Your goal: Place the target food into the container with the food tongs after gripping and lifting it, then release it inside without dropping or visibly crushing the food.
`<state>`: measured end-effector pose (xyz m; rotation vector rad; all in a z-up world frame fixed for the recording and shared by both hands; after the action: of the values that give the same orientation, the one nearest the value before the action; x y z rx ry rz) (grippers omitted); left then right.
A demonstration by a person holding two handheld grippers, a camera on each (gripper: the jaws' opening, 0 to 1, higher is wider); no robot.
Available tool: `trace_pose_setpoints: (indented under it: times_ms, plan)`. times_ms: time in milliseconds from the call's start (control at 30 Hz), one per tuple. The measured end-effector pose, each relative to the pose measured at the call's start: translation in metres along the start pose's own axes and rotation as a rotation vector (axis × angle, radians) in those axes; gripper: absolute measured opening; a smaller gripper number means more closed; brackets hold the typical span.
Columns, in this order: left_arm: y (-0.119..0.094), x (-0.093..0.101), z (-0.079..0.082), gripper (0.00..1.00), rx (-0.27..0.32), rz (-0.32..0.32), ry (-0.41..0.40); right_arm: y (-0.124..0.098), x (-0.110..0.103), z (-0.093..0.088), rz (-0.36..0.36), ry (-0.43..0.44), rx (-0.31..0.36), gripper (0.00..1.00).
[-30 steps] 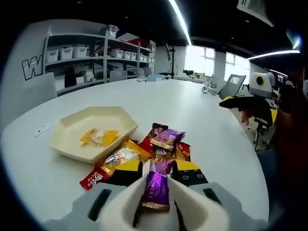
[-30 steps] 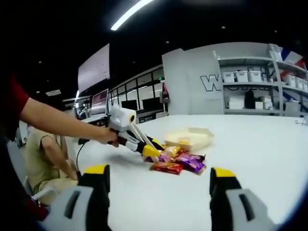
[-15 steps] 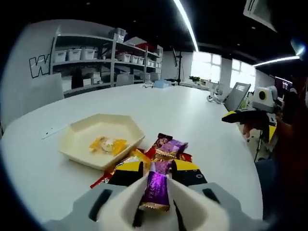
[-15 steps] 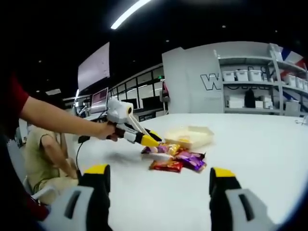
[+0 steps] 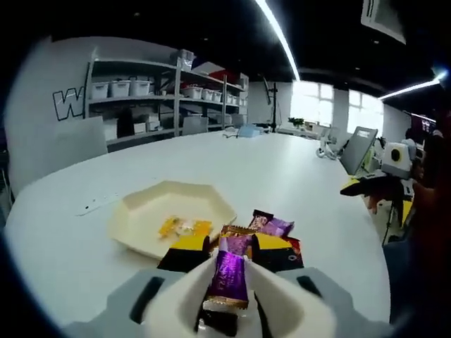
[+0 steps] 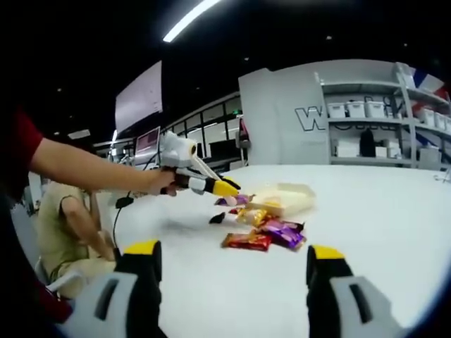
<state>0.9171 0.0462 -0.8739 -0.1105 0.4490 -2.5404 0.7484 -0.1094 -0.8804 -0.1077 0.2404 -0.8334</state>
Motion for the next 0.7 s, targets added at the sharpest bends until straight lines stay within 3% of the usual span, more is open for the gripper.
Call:
trace_pose_setpoints:
  times_ms: [700]
  plan:
    - [0.027, -0.035, 0.015, 0.23, -0.021, 0.082, -0.031, -0.003, 0.014, 0.002, -0.017, 0.0, -0.002, 0.83]
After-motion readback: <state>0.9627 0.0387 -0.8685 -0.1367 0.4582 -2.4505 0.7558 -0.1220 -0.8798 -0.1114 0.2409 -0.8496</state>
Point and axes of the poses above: the point that each gripper's makers call its tool centre point, and the gripper's own axes: y roughly forward along the fingers, x roughly to its right, z roughly out of its top, the point moved 3 cm from there along -y, roughly backward along the fingers, and after that the axes turned 3 degrees about y, right-handed, at the moved point
